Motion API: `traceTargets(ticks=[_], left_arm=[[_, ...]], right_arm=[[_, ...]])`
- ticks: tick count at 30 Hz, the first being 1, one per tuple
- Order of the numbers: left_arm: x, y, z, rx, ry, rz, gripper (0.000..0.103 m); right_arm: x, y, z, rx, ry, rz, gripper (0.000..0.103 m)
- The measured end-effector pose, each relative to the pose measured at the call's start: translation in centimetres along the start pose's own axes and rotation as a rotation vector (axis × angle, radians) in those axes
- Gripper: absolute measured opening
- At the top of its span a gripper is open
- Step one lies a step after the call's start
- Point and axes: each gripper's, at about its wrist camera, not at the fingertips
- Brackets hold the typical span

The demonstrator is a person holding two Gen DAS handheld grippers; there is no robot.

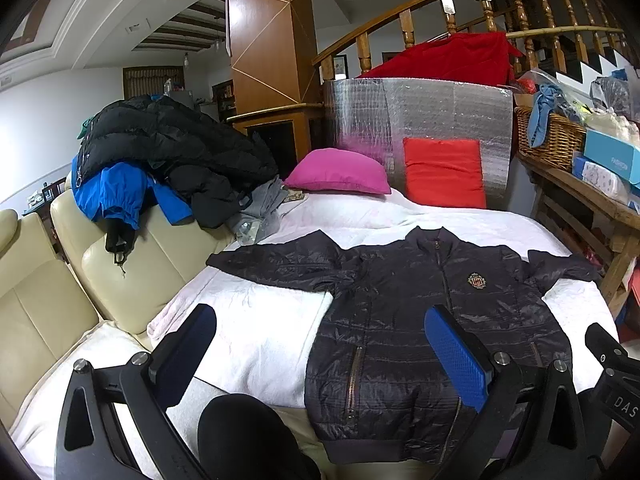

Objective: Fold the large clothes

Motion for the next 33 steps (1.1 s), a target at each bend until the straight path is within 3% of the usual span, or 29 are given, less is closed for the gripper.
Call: traceTargets(ticks=[13,16,20,25,27,31,33], left_arm=[[0.8,-3.9,1.1,-0.008,-0.017,-0.065,0.103],[1.6,-7.8,2.2,-0.073,-0.037,-0.145,0.103],[2.6,-14.4,4.4,-0.083,-0.063,-0.232,0.103],[3.5,-24.9,8.6,-0.123,-0.114,-0.368,0.103],[3.7,-28.8,10.1,-0.126,-0.114,-0.414,0.103],[4.9,-33.7,12.9,-0.122,-0.103,-0.413,0.103],[5.6,-35.3,14.3,-0.129,-0.11,-0.4,0.103]], right_arm=[[1.6,-3.3,0.6,0.007,-0.014,-0.03,0.103],[2.6,-5.4,1.8,0.0,-0.036,-0.027,0.103],[4.5,-9.9,5.2,0.016,-0.099,-0.021,0.103],[7.9,-20.9,14.9,0.044,-0.289,-0.087,0.103],[9.0,-26.5,20.5,0.064,-0.439,-0.149,0.103],[9.4,-36.7,31.6,0.288,-0.866,-0.174,0.103],[9.3,-39.9,34.4,0.331,-0.991,-0.163,0.103]])
Point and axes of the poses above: each gripper's, at about its wrist camera, not at the fingertips, and y roughly against the way its jaws point, z to its right, x to its top, and after that the axes turned 8 degrees about -z, right-handed
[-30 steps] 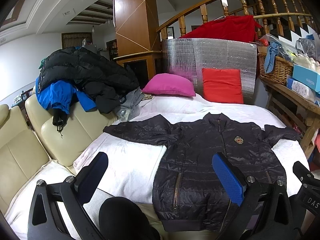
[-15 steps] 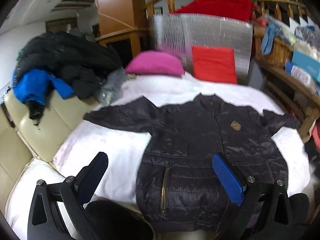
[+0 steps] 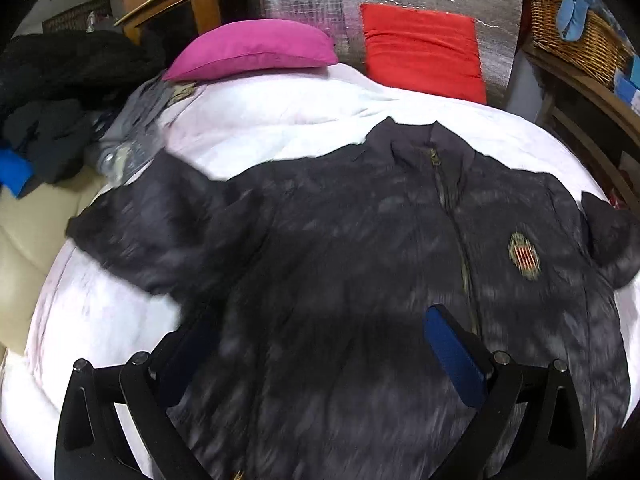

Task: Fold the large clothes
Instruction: 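Grasp the jacket side and sleeve nearest the right gripper and lift, then fold the held side and sleeve across the jacket body with the right gripper, release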

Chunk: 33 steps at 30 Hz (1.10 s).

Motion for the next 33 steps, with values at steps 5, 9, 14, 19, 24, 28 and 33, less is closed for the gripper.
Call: traceTargets(ticks=[5,9,14,19,24,28,33], left_arm=[[0.8,-1.6,2.0,-0.007,-0.068,0.085,0.103],[1.0,-3.2,3.4,0.024,-0.139,0.082,0.103],[0.8,-3.0,4.0,0.011,-0.156,0.099,0.103],[1.2,-3.3,4.0,0.04,-0.147,0.107,0.103],[1.8,-2.5,2.6,0.045,-0.092,0.13,0.103],[2.2,-2.3,0.7,0.042,-0.031,0.114,0.103],[2.0,-2.2,-1.7,0.051,0.037,0.109,0.103]], right_arm=[[5.3,-3.9,2.7,-0.011,-0.152,0.06,0.103],[7.5,-5.6,4.2,0.023,-0.215,0.106,0.103],[9.9,-6.8,4.6,0.012,-0.221,0.123,0.028],[8.4,-7.0,1.4,0.004,-0.101,0.145,0.016],[3.4,-4.6,-6.3,0.124,0.117,0.137,0.016],[-3.4,-3.1,-12.9,0.203,0.307,0.098,0.016],[-11.5,-3.9,-16.4,0.248,0.439,-0.004,0.016]])
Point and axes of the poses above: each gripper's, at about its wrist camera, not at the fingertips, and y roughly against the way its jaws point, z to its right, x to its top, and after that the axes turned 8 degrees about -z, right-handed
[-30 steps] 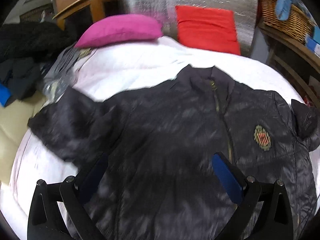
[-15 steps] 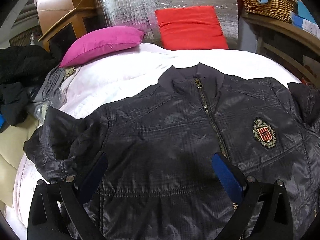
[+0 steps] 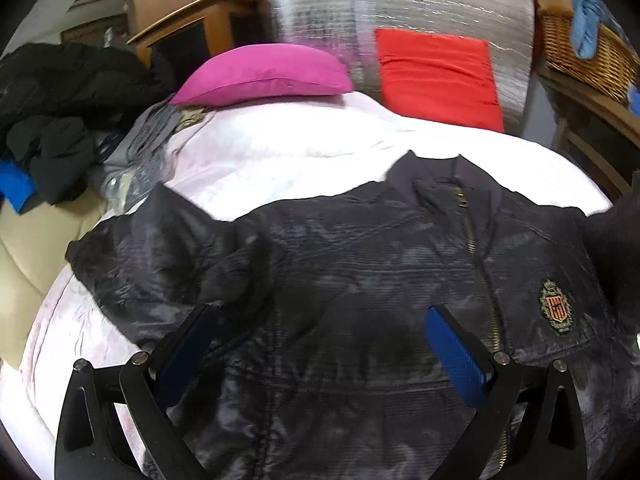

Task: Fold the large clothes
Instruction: 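Fold the held side and sleeve across the jacket body with the right gripper, release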

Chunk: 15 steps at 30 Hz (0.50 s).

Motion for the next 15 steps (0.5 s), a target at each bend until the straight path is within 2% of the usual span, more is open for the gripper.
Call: traceTargets(ticks=[3,6,10,12,13,15], left_arm=[[-0.2,0.1,-0.6,-0.003,0.006,-0.009,0.103],[-0.3,0.5,-0.9,0.0,0.001,-0.002,0.103],[-0.3,0.9,-0.4,0.0,-0.009,0.006,0.103],[-0.3,1.1,0.3,-0.01,-0.023,0.01,0.103],[-0.3,1.3,0.7,-0.013,-0.034,0.014,0.103],[-0.5,1.7,2.0,-0.022,-0.07,0.027,0.103]], right_arm=[[-4.0,-1.8,-2.0,0.026,0.028,-0.105,0.016],[-7.9,-3.5,-2.4,0.031,0.017,-0.21,0.016],[-11.2,-5.7,-0.3,0.028,-0.111,-0.376,0.021],[-10.9,-6.1,0.5,0.045,-0.174,-0.414,0.024],[-10.2,-6.2,0.5,0.062,-0.195,-0.413,0.031],[-9.7,-5.3,0.8,0.118,-0.233,-0.405,0.079]])
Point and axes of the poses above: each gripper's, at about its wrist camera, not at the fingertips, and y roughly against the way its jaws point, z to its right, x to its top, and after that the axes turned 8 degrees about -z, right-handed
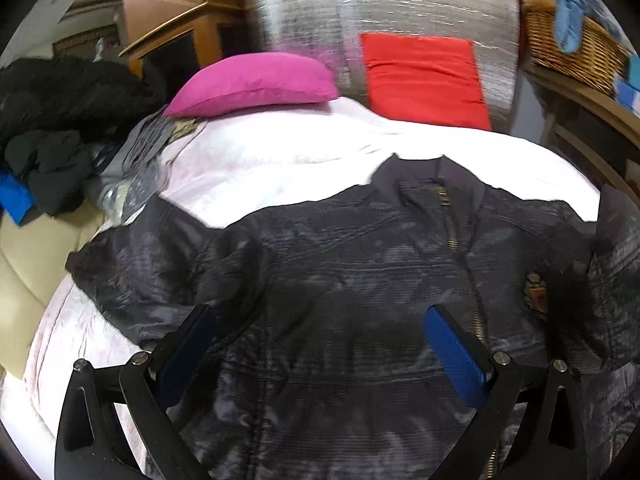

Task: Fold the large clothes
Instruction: 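Fold the held side and sleeve across the jacket body with the right gripper, release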

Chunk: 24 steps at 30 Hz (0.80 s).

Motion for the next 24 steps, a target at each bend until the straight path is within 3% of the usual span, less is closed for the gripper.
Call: traceTargets(ticks=[1,3,7,12,16,20,24], left_arm=[[0.0,0.2,0.6,-0.003,-0.017,0.005,0.103],[-0.2,0.5,1.8,-0.011,-0.06,0.015,0.103],[-1.1,1.8,3.6,-0.051,-0.122,0.04,0.103],[-1.9,4.8,6.4,-0.059,-0.185,0.107,0.103],[-1.6,7.7,10.3,-0.15,-0.219,0.133,0.103],[-1.4,8.8,15.4,-0.176,-0.321,0.13,0.103],[-0.8,8.3,17.8,-0.208,-0.335,0.089,0.103]], right_arm=[[0.3,0.6,0.0,0.043,-0.01,0.009,0.103],[0.6,2.1,0.0,0.11,-0.022,0.07,0.103],[1.7,4.0,1.7,0.294,-0.101,0.055,0.103],[2.8,4.8,5.9,0.299,-0.337,0.083,0.103],[2.8,5.6,9.3,0.348,-0.511,0.16,0.103],[3.2,7.0,10.0,0.407,-0.548,0.204,0.103],[3.1,9.5,10.8,0.402,-0.54,0.248,0.103]])
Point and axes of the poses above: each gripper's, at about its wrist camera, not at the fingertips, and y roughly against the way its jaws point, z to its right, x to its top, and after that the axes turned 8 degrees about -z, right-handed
